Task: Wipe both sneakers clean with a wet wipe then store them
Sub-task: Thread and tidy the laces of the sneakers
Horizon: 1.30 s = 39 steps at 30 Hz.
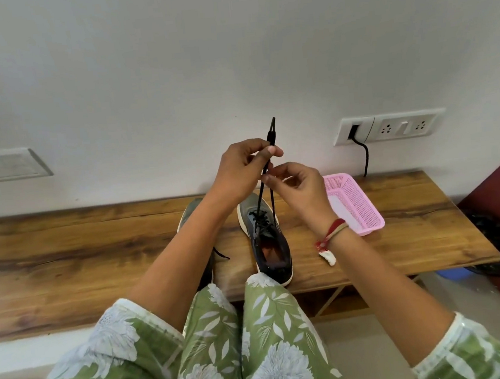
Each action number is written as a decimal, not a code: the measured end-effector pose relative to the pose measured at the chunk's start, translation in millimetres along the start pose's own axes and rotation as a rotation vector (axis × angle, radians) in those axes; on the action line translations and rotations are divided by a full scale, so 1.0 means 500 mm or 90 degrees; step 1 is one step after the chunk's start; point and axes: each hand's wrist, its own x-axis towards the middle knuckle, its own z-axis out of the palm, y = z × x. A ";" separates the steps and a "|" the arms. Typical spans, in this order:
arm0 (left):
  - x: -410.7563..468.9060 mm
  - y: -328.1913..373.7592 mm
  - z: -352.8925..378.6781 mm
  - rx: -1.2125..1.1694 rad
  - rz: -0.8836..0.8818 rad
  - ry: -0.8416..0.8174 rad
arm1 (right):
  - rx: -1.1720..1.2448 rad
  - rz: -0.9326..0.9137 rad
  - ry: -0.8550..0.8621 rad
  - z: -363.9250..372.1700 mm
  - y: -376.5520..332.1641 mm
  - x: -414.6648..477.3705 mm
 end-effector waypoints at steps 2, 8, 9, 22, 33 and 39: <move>-0.003 -0.001 -0.003 0.007 0.001 0.013 | -0.012 -0.011 0.036 0.013 -0.001 -0.001; -0.008 -0.001 -0.010 0.020 -0.008 0.003 | 0.011 0.012 0.038 0.036 -0.003 0.000; -0.009 -0.002 -0.009 0.021 -0.006 0.005 | 0.014 0.012 0.040 0.040 -0.001 -0.001; -0.004 -0.002 -0.021 -0.007 -0.027 0.056 | 0.089 -0.014 -0.083 0.016 -0.026 0.061; 0.000 0.001 -0.038 0.024 -0.021 -0.045 | -0.498 0.187 -0.542 0.033 0.221 0.098; 0.015 -0.002 -0.053 0.011 -0.026 -0.065 | -0.368 0.181 -0.748 0.099 0.211 0.141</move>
